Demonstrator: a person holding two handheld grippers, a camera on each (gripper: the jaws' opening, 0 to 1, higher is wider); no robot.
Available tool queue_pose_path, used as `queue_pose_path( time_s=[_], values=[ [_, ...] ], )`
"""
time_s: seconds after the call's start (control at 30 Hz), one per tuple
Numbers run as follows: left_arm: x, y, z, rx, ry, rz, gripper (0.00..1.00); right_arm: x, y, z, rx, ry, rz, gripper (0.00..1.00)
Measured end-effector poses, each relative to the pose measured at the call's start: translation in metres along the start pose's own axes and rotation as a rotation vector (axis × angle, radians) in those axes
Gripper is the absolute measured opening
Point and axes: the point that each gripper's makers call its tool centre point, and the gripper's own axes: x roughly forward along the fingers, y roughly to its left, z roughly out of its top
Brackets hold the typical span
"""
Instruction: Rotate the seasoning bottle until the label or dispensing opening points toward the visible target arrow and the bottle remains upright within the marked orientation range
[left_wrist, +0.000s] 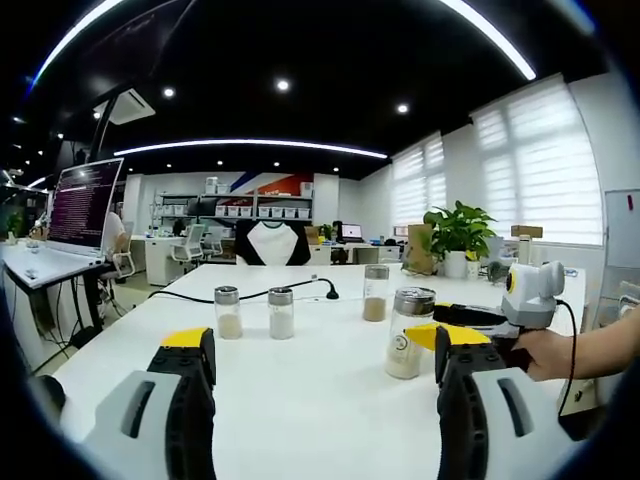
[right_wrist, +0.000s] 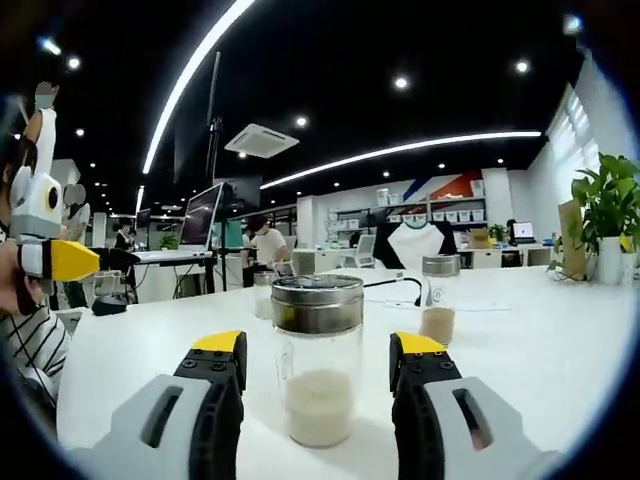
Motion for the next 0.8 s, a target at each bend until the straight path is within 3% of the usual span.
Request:
queue_pose_path(
  time_s=[0.07,0.47,0.53,0.8],
  values=[
    [0.0,0.0,0.0,-0.002,0.001,0.0,0.96,0.0,-0.002,0.004,-0.02,-0.035,-0.04,0.58],
    [-0.001,0.003,-0.001,-0.006,0.001,0.005,0.96,0.01,-0.003,0.002,0.004,-0.023,-0.125,0.56],
    [0.0,0.003,-0.003,-0.008,0.003,0.006,0.96,0.012,-0.007,0.005,0.044,-0.043,-0.151,0.56],
    [0.001,0.0,-0.004,-0.012,0.007,-0.005,0.96,0.018,-0.007,0.005,0.005,-0.029,-0.185,0.54]
  ],
)
